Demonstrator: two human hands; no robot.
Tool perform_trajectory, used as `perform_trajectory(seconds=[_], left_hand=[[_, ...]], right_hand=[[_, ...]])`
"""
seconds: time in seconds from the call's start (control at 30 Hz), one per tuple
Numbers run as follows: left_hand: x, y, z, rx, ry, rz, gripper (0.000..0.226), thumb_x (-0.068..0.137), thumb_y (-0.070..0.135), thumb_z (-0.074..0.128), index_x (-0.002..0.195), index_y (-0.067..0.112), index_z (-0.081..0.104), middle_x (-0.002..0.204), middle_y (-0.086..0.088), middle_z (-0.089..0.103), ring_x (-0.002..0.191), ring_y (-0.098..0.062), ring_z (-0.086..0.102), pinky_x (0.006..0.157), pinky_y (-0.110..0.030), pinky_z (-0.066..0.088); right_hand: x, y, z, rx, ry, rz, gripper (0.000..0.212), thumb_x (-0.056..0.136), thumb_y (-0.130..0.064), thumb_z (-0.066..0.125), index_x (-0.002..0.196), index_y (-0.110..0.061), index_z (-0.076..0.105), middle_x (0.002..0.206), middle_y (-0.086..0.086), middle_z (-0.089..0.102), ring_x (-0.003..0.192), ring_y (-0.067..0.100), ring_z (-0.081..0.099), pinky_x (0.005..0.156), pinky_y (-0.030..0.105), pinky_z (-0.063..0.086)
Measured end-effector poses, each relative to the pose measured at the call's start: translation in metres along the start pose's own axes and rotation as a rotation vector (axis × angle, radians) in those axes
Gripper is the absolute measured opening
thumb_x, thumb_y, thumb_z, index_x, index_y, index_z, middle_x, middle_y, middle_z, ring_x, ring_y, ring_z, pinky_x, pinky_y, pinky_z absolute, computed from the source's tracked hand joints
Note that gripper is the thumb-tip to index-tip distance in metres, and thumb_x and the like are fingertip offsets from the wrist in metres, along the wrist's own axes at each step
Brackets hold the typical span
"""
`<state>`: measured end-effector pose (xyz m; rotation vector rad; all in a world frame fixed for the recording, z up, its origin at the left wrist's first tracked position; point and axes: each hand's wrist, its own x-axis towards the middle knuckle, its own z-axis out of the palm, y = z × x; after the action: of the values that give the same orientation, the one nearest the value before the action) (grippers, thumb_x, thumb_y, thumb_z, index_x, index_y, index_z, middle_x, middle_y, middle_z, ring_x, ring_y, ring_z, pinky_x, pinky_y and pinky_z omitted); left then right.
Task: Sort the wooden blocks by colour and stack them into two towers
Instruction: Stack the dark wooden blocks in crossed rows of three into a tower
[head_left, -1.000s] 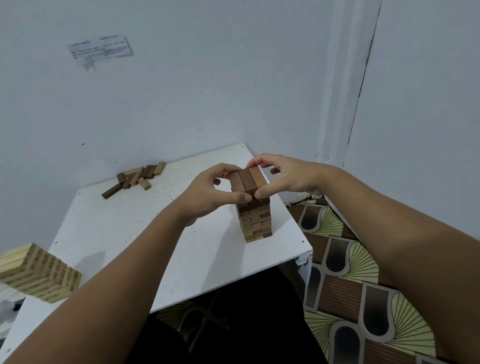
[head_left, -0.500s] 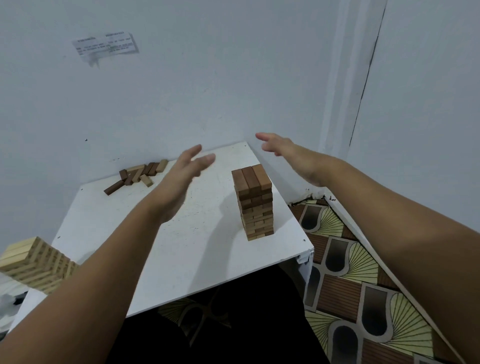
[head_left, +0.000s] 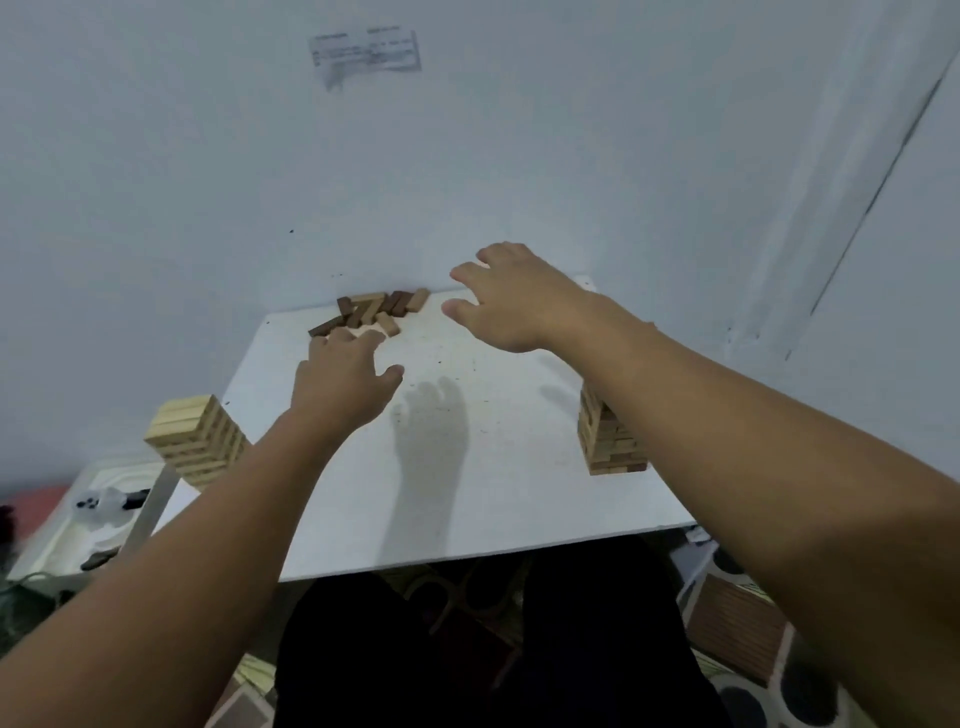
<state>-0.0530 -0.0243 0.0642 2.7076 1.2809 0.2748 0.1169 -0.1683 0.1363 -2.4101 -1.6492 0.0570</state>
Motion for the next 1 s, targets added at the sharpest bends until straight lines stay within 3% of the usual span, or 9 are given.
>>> perform_trajectory(seconds=[0.2,0.4,0.67,0.83,1.0], left_hand=[[0.015,-0.037,0.028,0.049,-0.136,-0.059,0.059,0.105,0.047,0.048,0.158,0.024,0.036,0.152,-0.013,0.043,0.139,-0.036,0.037,0.106,-0.048,0.04],[0.055,-0.051,0.07,-0.217,-0.084,-0.106,0.045,0.108,0.032,0.045,0.153,0.026,0.046,0.146,-0.012,0.048,0.136,-0.033,0.04,0.101,-0.046,0.044],[0.152,-0.051,0.11,-0.283,-0.013,-0.142,0.045,0.109,0.022,0.04,0.154,0.031,0.045,0.139,-0.014,0.05,0.127,-0.034,0.046,0.093,-0.042,0.043],[0.187,-0.049,0.134,-0.325,0.029,-0.15,0.03,0.107,0.026,0.042,0.131,0.035,0.059,0.116,-0.009,0.05,0.108,-0.033,0.054,0.094,-0.047,0.045],[0.189,-0.051,0.148,-0.22,0.058,-0.132,0.031,0.11,0.042,0.042,0.137,0.04,0.056,0.11,0.001,0.033,0.102,-0.025,0.044,0.088,-0.041,0.032]], right_hand=[[0.045,-0.034,0.09,-0.005,-0.16,0.015,0.056,0.107,-0.046,0.035,0.157,-0.02,0.031,0.161,0.014,0.031,0.147,0.033,0.027,0.115,0.047,0.032],[0.092,-0.021,0.161,0.038,-0.138,0.067,0.047,0.109,-0.04,0.034,0.154,-0.024,0.035,0.152,0.013,0.039,0.137,0.034,0.035,0.103,0.045,0.041],[0.181,0.0,0.199,-0.011,-0.038,0.154,0.046,0.108,-0.031,0.04,0.154,-0.027,0.034,0.153,0.014,0.033,0.134,0.036,0.033,0.103,0.044,0.038],[0.23,0.009,0.206,0.012,-0.005,0.16,0.062,0.102,-0.017,0.047,0.158,-0.034,0.027,0.16,0.015,0.027,0.141,0.036,0.03,0.109,0.045,0.034],[0.26,0.015,0.215,-0.008,-0.118,0.127,0.069,0.106,-0.025,0.039,0.163,-0.038,0.003,0.172,0.011,0.001,0.157,0.034,0.003,0.123,0.056,0.018]])
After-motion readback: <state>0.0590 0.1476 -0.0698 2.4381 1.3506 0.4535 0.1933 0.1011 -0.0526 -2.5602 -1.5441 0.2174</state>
